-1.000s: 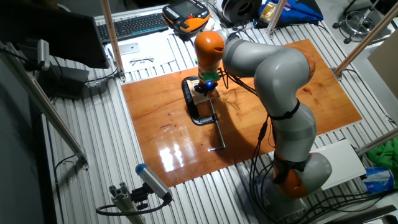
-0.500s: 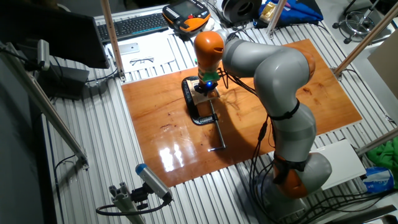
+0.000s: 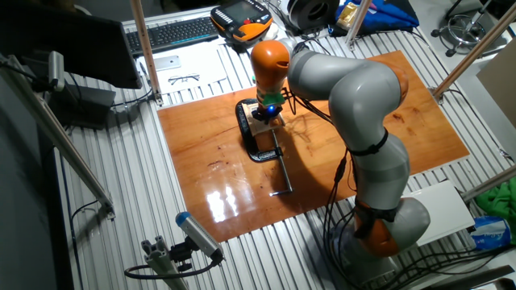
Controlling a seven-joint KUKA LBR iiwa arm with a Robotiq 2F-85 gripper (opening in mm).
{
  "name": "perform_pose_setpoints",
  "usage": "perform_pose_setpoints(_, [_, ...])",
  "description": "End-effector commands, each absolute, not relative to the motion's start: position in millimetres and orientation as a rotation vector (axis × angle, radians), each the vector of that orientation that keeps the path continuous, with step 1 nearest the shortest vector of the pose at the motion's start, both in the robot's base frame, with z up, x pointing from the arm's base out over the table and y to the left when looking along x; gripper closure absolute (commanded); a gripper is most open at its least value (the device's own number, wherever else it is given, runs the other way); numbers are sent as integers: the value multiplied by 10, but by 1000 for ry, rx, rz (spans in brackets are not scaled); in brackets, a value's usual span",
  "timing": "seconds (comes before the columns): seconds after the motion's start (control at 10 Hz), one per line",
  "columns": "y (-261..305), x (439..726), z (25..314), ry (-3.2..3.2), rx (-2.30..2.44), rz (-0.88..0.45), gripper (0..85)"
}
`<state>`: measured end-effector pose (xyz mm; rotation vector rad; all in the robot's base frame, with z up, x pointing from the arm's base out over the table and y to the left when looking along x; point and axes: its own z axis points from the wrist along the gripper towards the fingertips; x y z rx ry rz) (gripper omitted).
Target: Close a sliding window
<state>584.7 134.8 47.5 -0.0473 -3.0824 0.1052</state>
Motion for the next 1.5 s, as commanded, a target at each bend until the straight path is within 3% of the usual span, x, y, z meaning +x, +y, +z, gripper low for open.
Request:
perform_pose_setpoints(0.0, [1349,5847,475,-3083,-45,105,850])
perform_pose_setpoints(1.4, [1361,5845,459,-3080,-53,73,850])
